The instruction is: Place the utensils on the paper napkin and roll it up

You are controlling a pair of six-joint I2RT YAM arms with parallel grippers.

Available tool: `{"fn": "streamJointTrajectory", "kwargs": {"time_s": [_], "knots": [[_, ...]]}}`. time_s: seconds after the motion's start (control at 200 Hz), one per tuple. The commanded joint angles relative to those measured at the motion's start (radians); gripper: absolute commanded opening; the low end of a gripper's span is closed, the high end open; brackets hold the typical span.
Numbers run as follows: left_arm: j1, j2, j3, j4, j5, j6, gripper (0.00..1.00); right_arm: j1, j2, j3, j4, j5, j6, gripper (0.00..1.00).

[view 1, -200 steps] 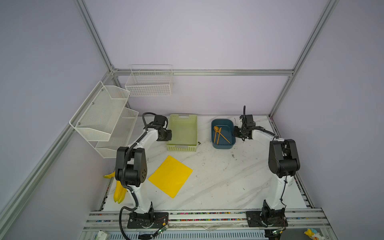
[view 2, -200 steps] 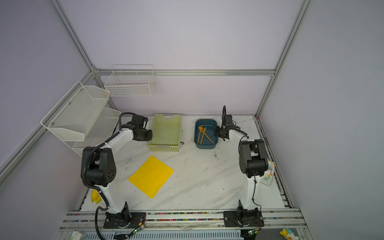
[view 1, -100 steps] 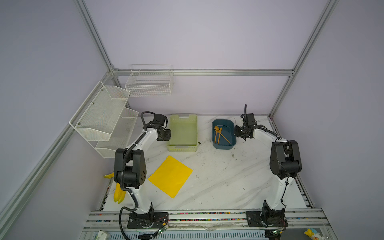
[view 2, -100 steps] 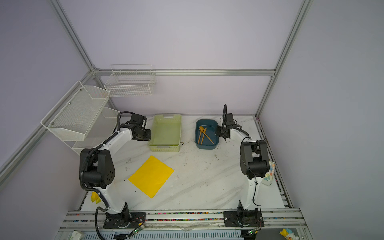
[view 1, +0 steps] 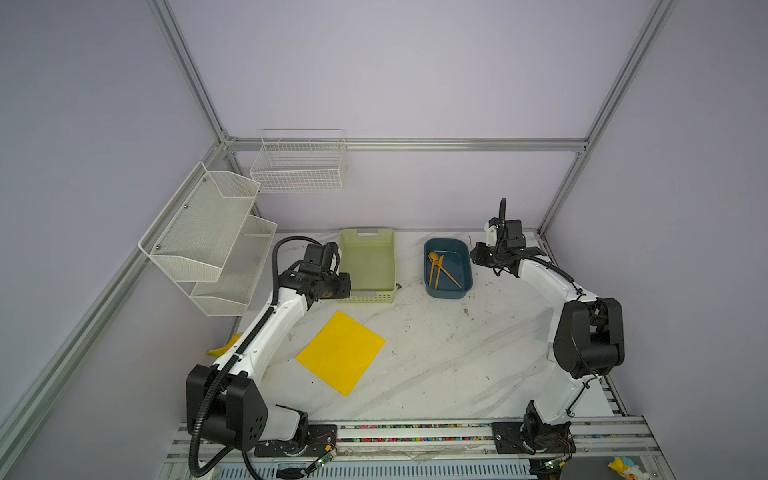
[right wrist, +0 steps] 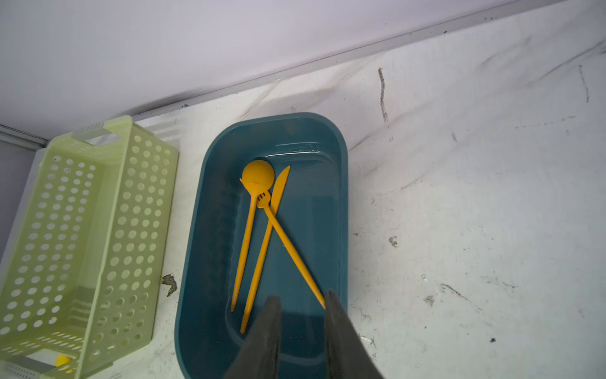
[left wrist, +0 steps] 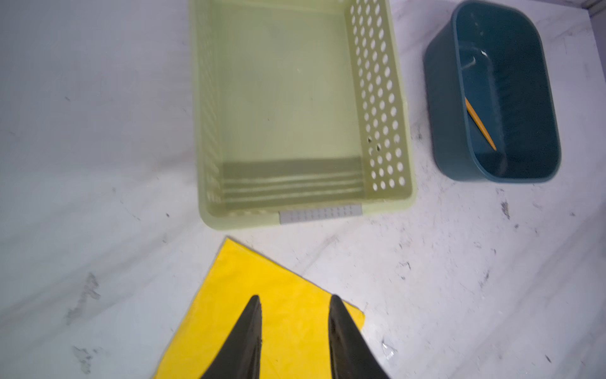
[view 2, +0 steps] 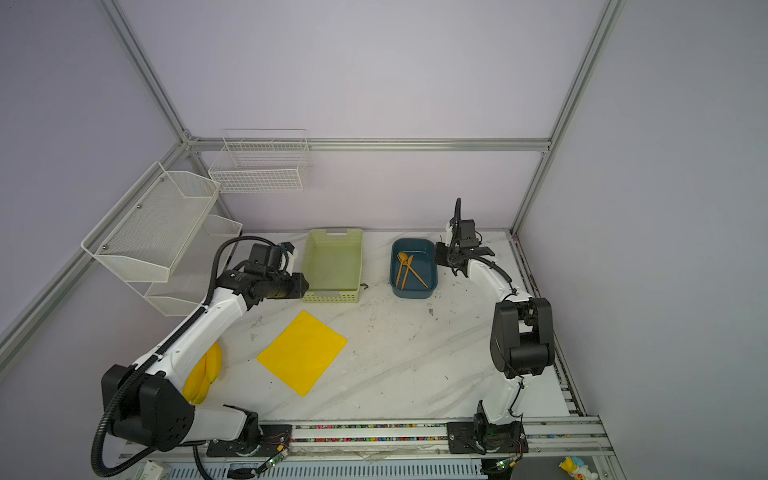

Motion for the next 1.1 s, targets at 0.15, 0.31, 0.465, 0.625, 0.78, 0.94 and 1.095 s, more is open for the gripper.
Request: {"fn": "streamJointTrajectory", "kwargs": {"time_s": [0.15,0.31,0.465,0.625,0.78,0.94,1.095], "knots": [[-0.149,-0.063,-0.252,0.166,0.101,-0.248,0.29,-0.003,-0.033,-0.033,0.035,-0.107,0.007,0.27],[-0.235,-0.025,-0.326,0.233,0.1,-0.308,0.29,-0.002,-0.022,-0.034,0.012,-0.135,-0.004,0.28],[-0.276,0.032,-0.356,0.261,0.066,-0.314,0.29,0.007,-0.02,-0.04,-0.003,-0.136,-0.01,0.29],[-0.292,0.115,-0.345,0.267,0.045,-0.312,0.29,0.015,-0.019,-0.033,-0.013,-0.13,-0.016,0.3],[-0.297,0.152,-0.337,0.283,0.06,-0.31,0.29,0.024,-0.019,-0.03,-0.023,-0.116,-0.027,0.31],[-0.3,0.19,-0.334,0.286,0.08,-0.307,0.29,0.031,-0.019,-0.03,-0.027,-0.118,-0.031,0.34],[-0.311,0.228,-0.322,0.295,0.11,-0.304,0.29,0.036,-0.028,-0.035,-0.039,-0.101,-0.042,0.36]]}}
